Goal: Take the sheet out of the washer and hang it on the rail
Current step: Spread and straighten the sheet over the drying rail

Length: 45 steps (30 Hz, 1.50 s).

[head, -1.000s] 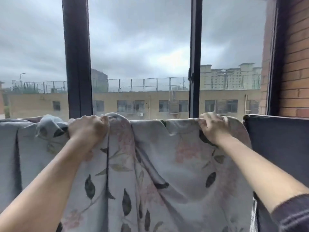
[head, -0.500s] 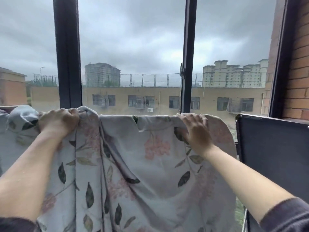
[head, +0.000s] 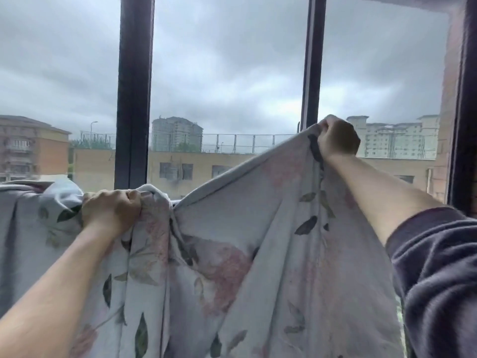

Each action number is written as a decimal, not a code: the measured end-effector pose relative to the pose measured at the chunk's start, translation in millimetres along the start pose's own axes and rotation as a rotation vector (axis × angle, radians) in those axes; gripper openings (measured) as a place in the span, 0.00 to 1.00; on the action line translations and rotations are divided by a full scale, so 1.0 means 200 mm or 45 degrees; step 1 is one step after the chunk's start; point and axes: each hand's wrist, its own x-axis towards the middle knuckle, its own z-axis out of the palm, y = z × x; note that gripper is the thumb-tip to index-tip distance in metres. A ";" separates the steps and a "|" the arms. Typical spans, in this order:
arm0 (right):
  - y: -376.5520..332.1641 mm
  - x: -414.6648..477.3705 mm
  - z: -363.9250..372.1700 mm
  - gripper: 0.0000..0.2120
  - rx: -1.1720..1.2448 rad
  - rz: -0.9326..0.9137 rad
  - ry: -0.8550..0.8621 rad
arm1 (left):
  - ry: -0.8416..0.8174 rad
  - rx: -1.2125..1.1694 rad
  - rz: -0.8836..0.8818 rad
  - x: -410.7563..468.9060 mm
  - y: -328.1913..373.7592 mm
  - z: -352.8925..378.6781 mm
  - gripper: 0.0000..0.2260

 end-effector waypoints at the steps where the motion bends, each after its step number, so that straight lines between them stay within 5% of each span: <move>1: 0.00 0.06 0.02 0.09 -0.043 0.035 0.015 | 0.007 0.003 0.011 -0.01 0.00 0.00 0.30; 4: 0.05 0.02 0.22 0.09 -0.298 0.032 -0.303 | -0.014 -0.002 0.020 -0.01 0.02 0.00 0.27; 9: 0.16 -0.33 0.44 0.17 -0.580 0.112 -1.565 | 0.010 -0.012 0.067 0.00 0.00 0.03 0.33; 11: 0.14 -0.33 0.42 0.17 -0.533 0.147 -1.715 | -0.001 0.006 0.074 0.02 -0.02 0.04 0.32; 13: 0.11 -0.31 0.42 0.13 -0.269 0.064 -1.391 | -0.013 0.013 0.065 0.02 -0.03 0.04 0.31; 17: -0.10 -0.59 0.17 0.08 0.396 -0.174 -0.276 | -0.031 -0.010 0.039 0.00 -0.01 0.02 0.24; 19: -0.22 -0.86 0.02 0.12 0.445 -0.206 -0.352 | -0.056 -0.040 0.027 -0.01 0.02 0.01 0.23; 23: -0.23 -1.42 0.15 0.23 0.156 0.087 -1.217 | -0.062 -0.056 0.045 -0.02 0.03 0.01 0.23; 26: -0.31 -1.66 0.30 0.34 0.494 0.069 -1.381 | -0.064 -0.040 0.049 -0.02 0.01 0.01 0.25; 27: -0.33 -1.73 0.35 0.29 0.574 0.072 -1.387 | -0.078 -0.033 0.054 -0.02 0.00 0.01 0.25; 29: -0.40 -1.78 0.36 0.06 0.615 0.124 -1.286 | -0.084 -0.040 0.064 -0.02 -0.01 -0.01 0.25; 37: -0.37 -1.09 0.02 0.15 1.095 0.675 -0.499 | -0.065 -0.035 0.135 0.01 -0.09 0.00 0.26; 42: -0.42 -0.48 0.05 0.08 1.201 0.871 -0.330 | -0.144 -0.233 0.140 0.04 0.01 -0.01 0.25; 45: -0.45 -0.30 0.10 0.11 1.129 0.891 -0.237 | -0.004 -0.489 0.423 0.01 0.09 0.00 0.23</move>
